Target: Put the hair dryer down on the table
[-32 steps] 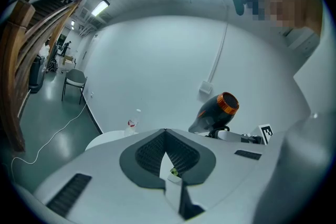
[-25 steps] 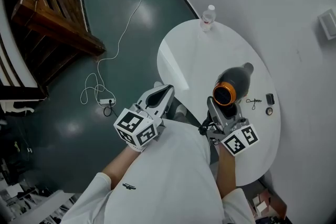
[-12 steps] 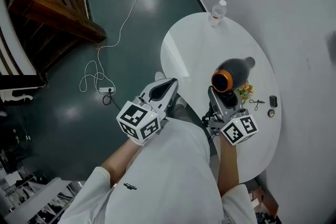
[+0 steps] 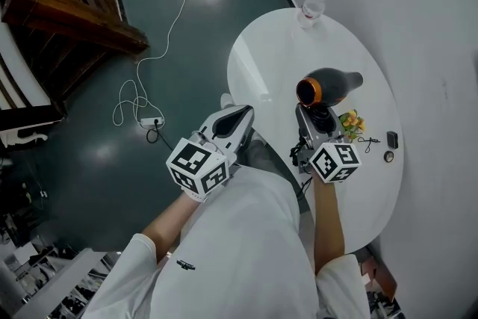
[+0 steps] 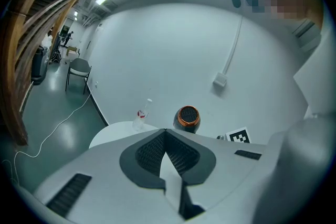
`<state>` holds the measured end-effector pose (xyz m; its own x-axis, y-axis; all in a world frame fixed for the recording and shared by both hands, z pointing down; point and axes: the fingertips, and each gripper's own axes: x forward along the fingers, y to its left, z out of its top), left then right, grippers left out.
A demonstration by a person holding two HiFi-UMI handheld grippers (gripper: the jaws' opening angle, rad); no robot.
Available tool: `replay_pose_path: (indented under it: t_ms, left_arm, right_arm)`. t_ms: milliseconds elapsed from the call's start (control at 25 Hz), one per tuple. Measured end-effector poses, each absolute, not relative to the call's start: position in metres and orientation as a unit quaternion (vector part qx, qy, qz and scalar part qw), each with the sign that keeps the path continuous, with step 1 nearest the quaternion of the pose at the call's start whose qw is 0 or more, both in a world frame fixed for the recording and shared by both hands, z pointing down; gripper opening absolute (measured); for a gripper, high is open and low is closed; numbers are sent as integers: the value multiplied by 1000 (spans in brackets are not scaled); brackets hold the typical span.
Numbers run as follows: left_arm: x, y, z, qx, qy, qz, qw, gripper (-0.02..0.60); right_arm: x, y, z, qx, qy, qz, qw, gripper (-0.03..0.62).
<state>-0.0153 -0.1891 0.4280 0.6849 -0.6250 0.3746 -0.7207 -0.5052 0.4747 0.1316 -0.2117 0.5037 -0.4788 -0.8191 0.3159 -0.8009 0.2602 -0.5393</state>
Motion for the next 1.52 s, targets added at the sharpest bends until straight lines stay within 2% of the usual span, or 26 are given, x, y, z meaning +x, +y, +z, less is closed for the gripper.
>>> replay_pose_path:
  t_ms: [720, 1520]
  left_arm:
    - [-27, -235, 455, 857, -377, 91, 340, 8]
    - [-42, -301, 483, 850, -360, 113, 367, 8]
  right_arm:
    - [122, -273, 611, -563, 735, -364, -103, 279]
    - [115, -320, 706, -587, 676, -400, -197, 279]
